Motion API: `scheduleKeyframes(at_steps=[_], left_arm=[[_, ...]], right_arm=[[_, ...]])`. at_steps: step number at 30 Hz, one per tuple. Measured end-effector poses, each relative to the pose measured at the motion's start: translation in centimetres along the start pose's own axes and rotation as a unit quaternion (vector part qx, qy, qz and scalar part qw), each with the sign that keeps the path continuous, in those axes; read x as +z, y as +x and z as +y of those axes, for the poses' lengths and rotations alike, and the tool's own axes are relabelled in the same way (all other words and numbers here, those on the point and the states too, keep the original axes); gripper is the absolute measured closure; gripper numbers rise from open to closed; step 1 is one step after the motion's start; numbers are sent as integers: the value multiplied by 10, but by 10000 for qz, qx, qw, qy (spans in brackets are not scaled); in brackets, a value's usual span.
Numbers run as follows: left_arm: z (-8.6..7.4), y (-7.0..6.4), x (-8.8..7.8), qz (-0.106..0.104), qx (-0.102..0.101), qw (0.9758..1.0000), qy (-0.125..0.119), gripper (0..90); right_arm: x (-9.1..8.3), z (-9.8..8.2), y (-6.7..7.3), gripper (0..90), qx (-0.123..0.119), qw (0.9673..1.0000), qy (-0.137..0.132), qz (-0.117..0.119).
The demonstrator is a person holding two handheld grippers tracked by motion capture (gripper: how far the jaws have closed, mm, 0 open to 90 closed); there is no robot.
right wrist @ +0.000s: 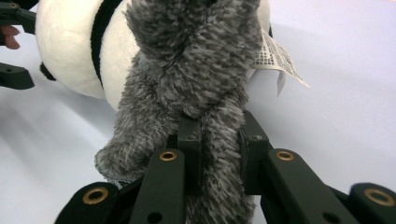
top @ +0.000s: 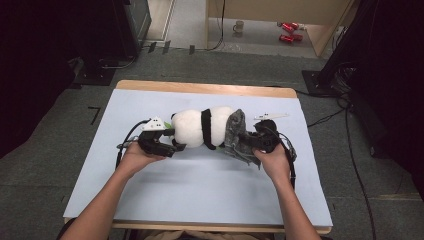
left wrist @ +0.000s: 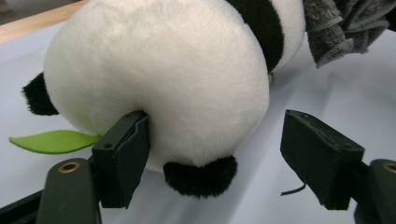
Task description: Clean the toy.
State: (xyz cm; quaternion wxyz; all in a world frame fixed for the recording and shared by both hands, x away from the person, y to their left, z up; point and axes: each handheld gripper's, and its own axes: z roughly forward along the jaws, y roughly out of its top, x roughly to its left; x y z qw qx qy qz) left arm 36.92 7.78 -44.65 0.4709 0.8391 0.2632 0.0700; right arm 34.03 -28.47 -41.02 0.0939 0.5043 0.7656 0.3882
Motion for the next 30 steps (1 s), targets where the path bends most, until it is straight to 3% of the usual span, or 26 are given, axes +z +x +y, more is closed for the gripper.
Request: scheduleKeyframes(at_steps=[5, 7, 14, 16, 18, 23, 27, 28, 30], left_arm=[[-1, 0, 7, 260, 122, 9996, 24, 241], [0, -1, 8, 571, 257, 9980, 16, 375], [5, -3, 13, 756, -117, 9970, 104, 635], [6, -3, 11, 669, -251, 9974, 124, 689], [8, -2, 8, 448, -493, 9977, 146, 735], [17, -6, -5, -61, -759, 9967, 283, 788], [28, -8, -23, -576, -1190, 9905, 376, 795], [30, -9, -29, -619, -1265, 9892, 401, 795], [34, -9, -38, -887, -1630, 9813, 509, 795]], right_arm=[[2, 1, 0, 760, 34, 10000, -8, 15], [3, 2, 1, 760, 13, 10000, -10, 21], [5, 4, 1, 759, 13, 10000, -31, -5], [4, 4, 2, 759, 0, 10000, -63, -28], [1, 5, 2, 759, -24, 9999, -109, -16], [-13, 11, 6, 759, -58, 9996, -285, 36], [-27, 15, 11, 759, -107, 9990, -417, 116], [-31, 16, 13, 759, -124, 9988, -450, 152], [-37, 18, 17, 759, -123, 9983, -511, 255]])
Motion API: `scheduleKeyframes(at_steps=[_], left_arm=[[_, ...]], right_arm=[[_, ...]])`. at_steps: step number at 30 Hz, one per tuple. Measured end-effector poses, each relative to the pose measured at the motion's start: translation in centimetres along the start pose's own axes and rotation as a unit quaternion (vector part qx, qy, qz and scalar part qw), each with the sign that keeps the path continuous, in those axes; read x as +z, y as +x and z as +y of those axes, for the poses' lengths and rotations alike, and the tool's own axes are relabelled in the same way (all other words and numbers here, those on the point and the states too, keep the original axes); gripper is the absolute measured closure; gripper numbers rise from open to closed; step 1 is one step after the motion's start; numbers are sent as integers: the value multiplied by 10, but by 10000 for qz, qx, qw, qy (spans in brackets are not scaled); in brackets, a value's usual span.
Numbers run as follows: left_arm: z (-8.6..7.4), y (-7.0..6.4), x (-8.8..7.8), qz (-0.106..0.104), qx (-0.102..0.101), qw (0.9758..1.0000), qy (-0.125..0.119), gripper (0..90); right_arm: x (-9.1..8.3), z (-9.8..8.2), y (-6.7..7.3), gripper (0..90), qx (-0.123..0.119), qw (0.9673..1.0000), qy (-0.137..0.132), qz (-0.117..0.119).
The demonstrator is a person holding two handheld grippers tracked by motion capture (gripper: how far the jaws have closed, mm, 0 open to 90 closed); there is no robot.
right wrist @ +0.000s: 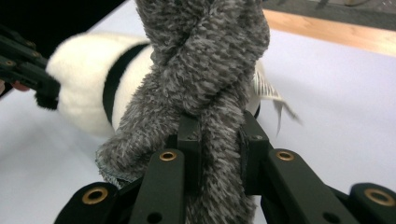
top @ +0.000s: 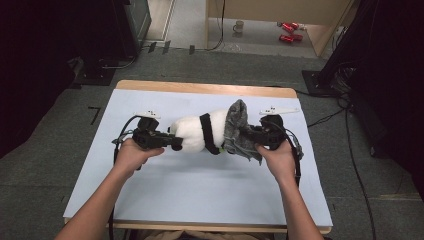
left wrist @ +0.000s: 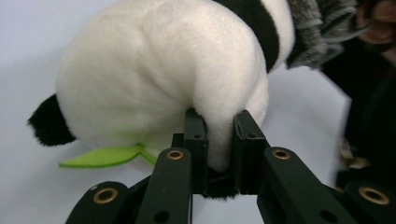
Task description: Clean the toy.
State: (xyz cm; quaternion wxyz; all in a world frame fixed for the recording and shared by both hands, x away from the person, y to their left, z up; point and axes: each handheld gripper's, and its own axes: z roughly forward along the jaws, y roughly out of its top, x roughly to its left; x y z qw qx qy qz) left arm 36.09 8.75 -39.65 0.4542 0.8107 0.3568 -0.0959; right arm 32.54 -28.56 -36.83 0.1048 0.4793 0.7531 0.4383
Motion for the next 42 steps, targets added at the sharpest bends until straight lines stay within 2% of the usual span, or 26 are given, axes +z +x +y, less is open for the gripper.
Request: scheduleKeyframes(at_steps=[2, 4, 8, 11, 17, 20, 25, 30, 32, 35, 38, 39, 42], left_arm=[[0, -3, -4, -54, -105, 9999, 54, 794], [0, -6, -4, 53, -135, 9999, 63, 790], [0, 0, 2, 82, -322, 9994, 7, 785], [2, 3, 6, 184, -307, 9994, -35, 778], [1, 8, 9, 227, -443, 9987, -94, 767], [1, 9, 8, 241, -433, 9987, -153, 761], [-2, 11, 7, 308, -376, 9986, -228, 739], [-5, 11, 8, 524, -2, 9981, -325, 608], [-6, 11, 7, 552, 159, 9973, -465, 569], [-10, 11, 3, 531, 550, 9942, -757, 494], [-13, 9, 2, 571, 934, 9906, -823, 381], [-14, 9, 1, 606, 1037, 9894, -817, 373], [-20, 11, 2, 598, 1162, 9880, -824, 351]], right_arm=[[-5, 3, 5, 759, -35, 10000, -67, 58], [-9, 7, 11, 759, -62, 9998, -107, 125], [-13, 15, 28, 759, -152, 9989, -227, 373], [-10, 19, 43, 759, -303, 9975, -236, 586], [17, 16, 71, 759, -584, 9945, 83, 869], [35, 14, 80, 759, -693, 9928, 303, 926], [59, 11, 78, 759, -804, 9933, 576, 603], [66, 12, 71, 761, -738, 9939, 605, 548], [67, 12, 69, 761, -712, 9941, 603, 550], [68, 14, 67, 761, -677, 9945, 594, 539], [70, 16, 67, 760, -704, 9942, 611, 530], [71, 17, 67, 761, -718, 9942, 628, 505], [72, 20, 66, 761, -687, 9945, 619, 499]])
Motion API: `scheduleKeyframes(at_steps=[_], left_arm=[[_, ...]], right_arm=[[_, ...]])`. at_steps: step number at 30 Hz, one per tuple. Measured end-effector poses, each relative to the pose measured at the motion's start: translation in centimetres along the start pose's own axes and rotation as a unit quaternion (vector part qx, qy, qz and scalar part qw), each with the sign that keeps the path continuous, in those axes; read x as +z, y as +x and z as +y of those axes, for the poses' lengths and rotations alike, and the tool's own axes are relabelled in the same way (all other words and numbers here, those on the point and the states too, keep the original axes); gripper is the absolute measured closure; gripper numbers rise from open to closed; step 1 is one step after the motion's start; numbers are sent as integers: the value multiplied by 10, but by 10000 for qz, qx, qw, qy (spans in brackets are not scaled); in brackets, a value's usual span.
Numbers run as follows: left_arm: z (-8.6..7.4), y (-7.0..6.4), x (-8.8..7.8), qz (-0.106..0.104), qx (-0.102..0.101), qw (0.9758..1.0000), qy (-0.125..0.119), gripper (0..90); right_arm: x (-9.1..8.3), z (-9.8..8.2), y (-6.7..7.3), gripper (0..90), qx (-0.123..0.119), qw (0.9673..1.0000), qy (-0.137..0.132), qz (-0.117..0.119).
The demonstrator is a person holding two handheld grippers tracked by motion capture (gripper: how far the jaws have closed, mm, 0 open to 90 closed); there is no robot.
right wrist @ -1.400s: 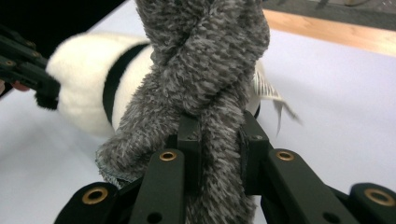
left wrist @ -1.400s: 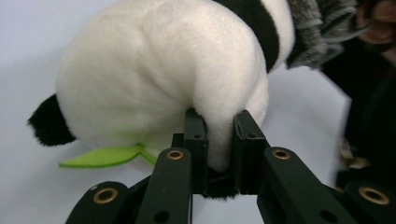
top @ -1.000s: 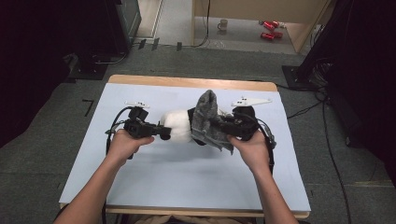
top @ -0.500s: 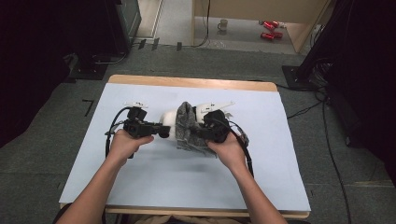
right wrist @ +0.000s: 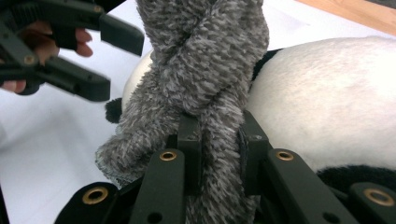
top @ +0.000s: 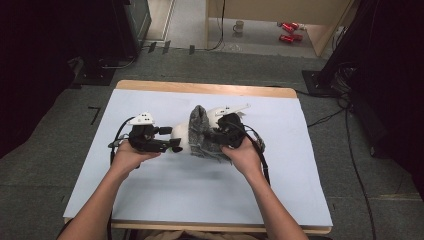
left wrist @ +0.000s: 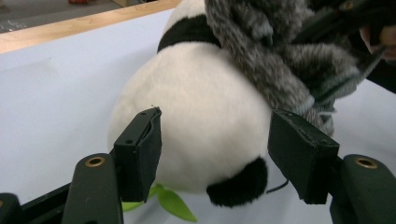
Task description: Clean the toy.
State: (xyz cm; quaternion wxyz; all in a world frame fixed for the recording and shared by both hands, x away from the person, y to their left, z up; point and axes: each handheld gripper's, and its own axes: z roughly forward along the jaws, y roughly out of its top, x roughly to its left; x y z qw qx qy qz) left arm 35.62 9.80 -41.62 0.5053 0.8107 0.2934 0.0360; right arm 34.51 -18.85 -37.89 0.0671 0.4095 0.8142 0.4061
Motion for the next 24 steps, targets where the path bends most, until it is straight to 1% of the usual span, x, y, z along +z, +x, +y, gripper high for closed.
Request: scheduleKeyframes(at_steps=[1, 3, 4, 6, 7, 11, 14, 15, 16, 17, 18, 21, 23, 24], left_arm=[[-2, 1, 1, -13, 29, 10000, 10, 345], [-5, 2, 4, -70, 140, 9997, 160, 332], [-6, 1, 5, -90, 199, 9996, 194, 321], [-8, 0, 9, -95, 355, 9990, 247, 291], [-9, -1, 12, -55, 456, 9986, 266, 272], [-12, 0, 19, 25, 535, 9982, 273, 246], [-15, 1, 24, 131, 578, 9981, 174, 233], [-19, 1, 25, 200, 600, 9980, 28, 236], [-22, 0, 26, 339, 671, 9971, -65, 254], [-25, 0, 27, 448, 738, 9962, -91, 296], [-25, 0, 28, 504, 740, 9959, -95, 321], [-24, 0, 27, 592, 627, 9962, -104, 419], [-23, 1, 26, 615, 476, 9969, -127, 474], [-22, 1, 27, 615, 406, 9972, -151, 488]], right_arm=[[0, 1, -1, 761, 9, 10000, -18, -4], [1, 3, -2, 761, 19, 10000, -20, -6], [2, 3, -2, 761, 24, 10000, -26, -6], [3, 5, -2, 762, 27, 10000, -31, -6], [3, 6, -3, 762, 28, 10000, -30, 1], [5, 9, -3, 761, 46, 10000, -30, -5], [6, 10, -4, 761, 65, 9999, -77, -12], [7, 11, -4, 761, 81, 9999, -88, -21], [7, 12, -5, 761, 93, 9999, -104, -23], [8, 13, -5, 761, 115, 9999, -102, -15], [8, 13, -4, 761, 116, 9999, -88, -11], [8, 16, 0, 761, 116, 9999, -91, -8], [7, 20, 5, 761, 123, 9998, -162, 50], [8, 22, 8, 761, 67, 9997, -188, 102]])
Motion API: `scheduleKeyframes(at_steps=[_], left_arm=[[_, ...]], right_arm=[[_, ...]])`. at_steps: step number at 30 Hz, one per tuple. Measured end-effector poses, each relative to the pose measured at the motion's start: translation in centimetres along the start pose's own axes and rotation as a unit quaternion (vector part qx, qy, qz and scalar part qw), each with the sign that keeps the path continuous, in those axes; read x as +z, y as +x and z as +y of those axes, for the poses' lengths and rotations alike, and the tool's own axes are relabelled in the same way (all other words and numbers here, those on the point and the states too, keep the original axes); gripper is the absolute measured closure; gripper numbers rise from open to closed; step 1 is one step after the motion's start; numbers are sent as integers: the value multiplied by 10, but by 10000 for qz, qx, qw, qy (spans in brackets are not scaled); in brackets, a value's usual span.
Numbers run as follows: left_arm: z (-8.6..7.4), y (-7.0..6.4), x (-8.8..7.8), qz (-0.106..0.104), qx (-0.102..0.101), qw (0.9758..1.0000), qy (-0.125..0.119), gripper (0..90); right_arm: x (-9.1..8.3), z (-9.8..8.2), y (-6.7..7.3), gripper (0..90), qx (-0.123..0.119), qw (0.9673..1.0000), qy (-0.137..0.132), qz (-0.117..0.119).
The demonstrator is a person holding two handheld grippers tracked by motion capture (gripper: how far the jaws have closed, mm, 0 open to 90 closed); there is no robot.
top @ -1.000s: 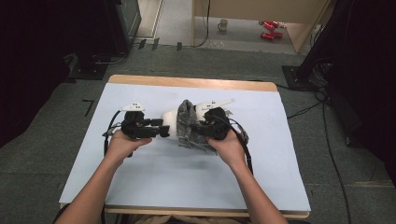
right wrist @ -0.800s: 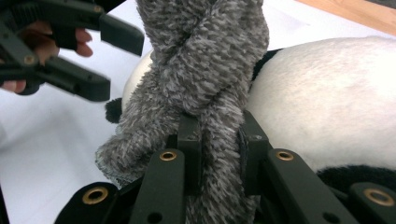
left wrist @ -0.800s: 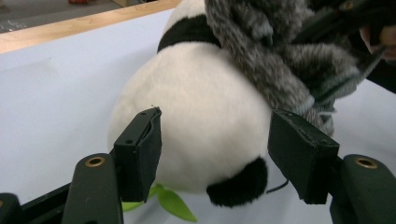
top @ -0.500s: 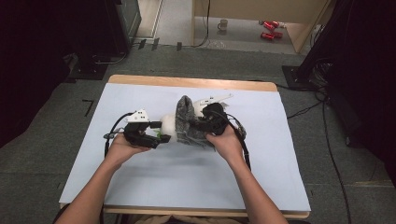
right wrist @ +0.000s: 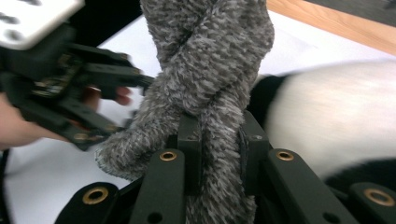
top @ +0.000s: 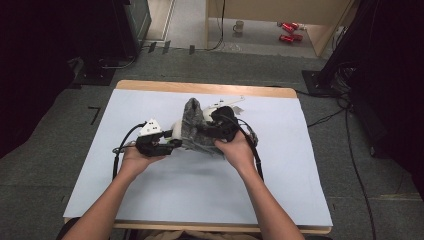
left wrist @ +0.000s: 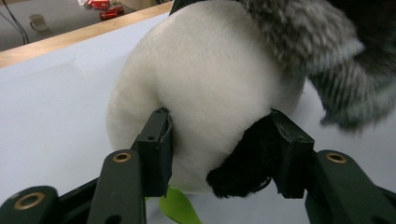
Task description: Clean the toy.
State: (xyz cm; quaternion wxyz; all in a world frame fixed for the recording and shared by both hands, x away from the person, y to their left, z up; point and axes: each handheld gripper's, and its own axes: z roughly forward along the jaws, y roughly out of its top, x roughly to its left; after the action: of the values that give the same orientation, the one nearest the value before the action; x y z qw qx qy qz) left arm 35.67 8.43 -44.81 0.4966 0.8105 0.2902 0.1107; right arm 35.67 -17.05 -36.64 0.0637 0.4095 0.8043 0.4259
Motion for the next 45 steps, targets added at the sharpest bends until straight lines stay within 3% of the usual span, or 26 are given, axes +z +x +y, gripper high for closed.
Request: scheduleKeyframes(at_steps=[4, 6, 8, 11, 13, 21, 26, 35, 43, 45], left_arm=[[1, 1, 0, 18, -72, 10000, 0, 508], [1, 2, -1, 22, -95, 10000, 3, 510], [1, 3, -1, 50, -99, 9999, 62, 517], [1, 6, -2, 2, -205, 9998, 52, 531], [1, 6, -1, -17, -209, 9998, 44, 540], [2, 11, -2, -57, -471, 9989, 65, 564], [3, 13, -2, -82, -578, 9983, 56, 565], [4, 19, -2, -151, -789, 9968, -33, 566], [5, 24, -1, -200, -965, 9951, -77, 566], [5, 24, -1, -210, -941, 9953, -71, 566]], right_arm=[[9, 5, 17, 761, -140, 9996, 35, 228], [19, 5, 22, 761, -258, 9993, 149, 206], [28, 3, 22, 761, -291, 9991, 298, 106], [31, 1, 17, 762, -209, 9994, 277, 98], [30, 1, 15, 761, -307, 9991, 283, 35], [14, -4, 1, 761, -270, 9975, 388, -526], [1, -10, -12, 760, -111, 9984, 292, -472], [-20, -14, -28, 760, 162, 9981, 81, -588], [-43, -26, -49, 760, 527, 9950, -32, -848], [-44, -30, -55, 759, 551, 9952, -72, -811]])
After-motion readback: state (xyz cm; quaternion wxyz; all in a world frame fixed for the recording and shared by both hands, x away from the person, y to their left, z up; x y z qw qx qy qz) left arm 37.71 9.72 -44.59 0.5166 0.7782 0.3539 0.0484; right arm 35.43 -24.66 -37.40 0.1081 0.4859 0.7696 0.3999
